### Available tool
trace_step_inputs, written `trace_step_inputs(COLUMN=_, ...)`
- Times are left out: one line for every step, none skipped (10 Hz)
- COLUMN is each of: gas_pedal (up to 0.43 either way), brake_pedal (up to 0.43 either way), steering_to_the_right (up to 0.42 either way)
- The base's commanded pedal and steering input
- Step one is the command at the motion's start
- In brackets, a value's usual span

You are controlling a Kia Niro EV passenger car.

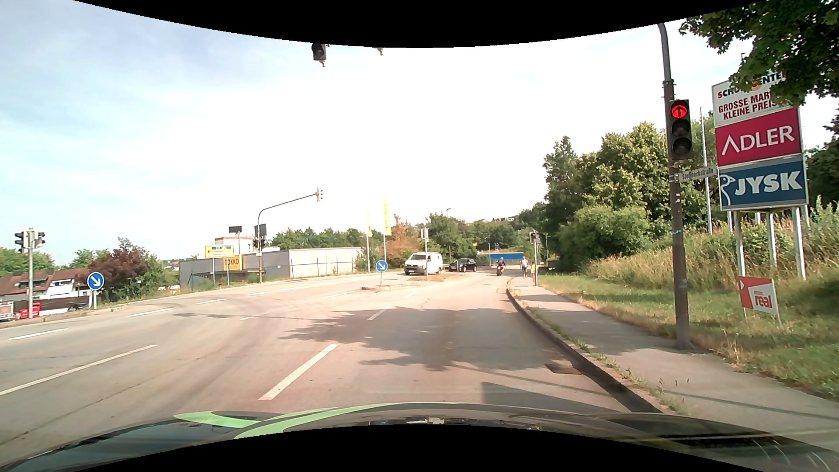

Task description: Follow the waypoints while adhering to traffic rules and regulations

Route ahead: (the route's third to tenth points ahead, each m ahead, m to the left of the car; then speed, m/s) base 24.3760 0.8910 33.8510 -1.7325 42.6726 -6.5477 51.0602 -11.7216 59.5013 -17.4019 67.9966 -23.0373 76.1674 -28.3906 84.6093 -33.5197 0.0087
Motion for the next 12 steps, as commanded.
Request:
trace_step_inputs(gas_pedal=0.000, brake_pedal=0.274, steering_to_the_right=0.074)
trace_step_inputs(gas_pedal=0.000, brake_pedal=0.274, steering_to_the_right=0.074)
trace_step_inputs(gas_pedal=0.000, brake_pedal=0.274, steering_to_the_right=0.074)
trace_step_inputs(gas_pedal=0.000, brake_pedal=0.274, steering_to_the_right=0.074)
trace_step_inputs(gas_pedal=0.000, brake_pedal=0.280, steering_to_the_right=0.074)
trace_step_inputs(gas_pedal=0.000, brake_pedal=0.274, steering_to_the_right=0.074)
trace_step_inputs(gas_pedal=0.000, brake_pedal=0.274, steering_to_the_right=0.074)
trace_step_inputs(gas_pedal=0.000, brake_pedal=0.274, steering_to_the_right=0.074)
trace_step_inputs(gas_pedal=0.000, brake_pedal=0.274, steering_to_the_right=0.074)
trace_step_inputs(gas_pedal=0.000, brake_pedal=0.274, steering_to_the_right=0.074)
trace_step_inputs(gas_pedal=0.000, brake_pedal=0.274, steering_to_the_right=0.074)
trace_step_inputs(gas_pedal=0.000, brake_pedal=0.274, steering_to_the_right=0.074)
